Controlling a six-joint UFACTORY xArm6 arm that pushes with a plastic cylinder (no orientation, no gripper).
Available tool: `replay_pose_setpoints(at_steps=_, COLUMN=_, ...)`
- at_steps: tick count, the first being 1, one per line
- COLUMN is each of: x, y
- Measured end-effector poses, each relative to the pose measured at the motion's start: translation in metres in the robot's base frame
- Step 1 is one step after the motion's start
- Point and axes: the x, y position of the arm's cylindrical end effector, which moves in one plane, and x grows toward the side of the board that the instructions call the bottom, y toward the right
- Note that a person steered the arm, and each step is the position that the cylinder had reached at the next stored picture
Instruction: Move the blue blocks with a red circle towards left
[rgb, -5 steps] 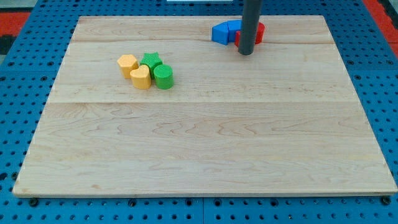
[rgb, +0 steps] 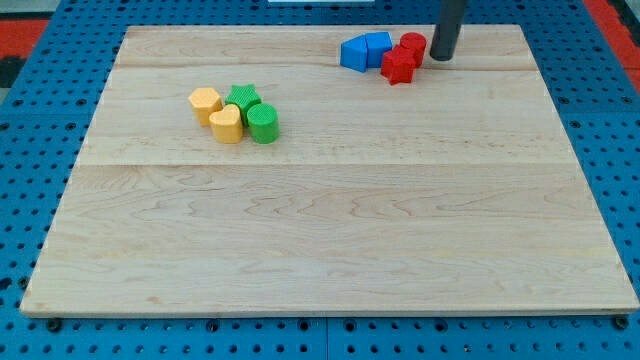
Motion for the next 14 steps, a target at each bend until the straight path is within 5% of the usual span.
replay_pose_setpoints(at_steps=1, x=-0.004, y=-0.042)
replay_pose_setpoints(at_steps=4, x=-0.048, y=0.007)
replay_pose_setpoints(at_steps=5, x=-0.061, y=-0.043)
replay_pose_setpoints(at_steps=7, x=-0.012, y=-0.080)
replay_pose_setpoints(at_steps=14, x=-0.005, y=-0.028)
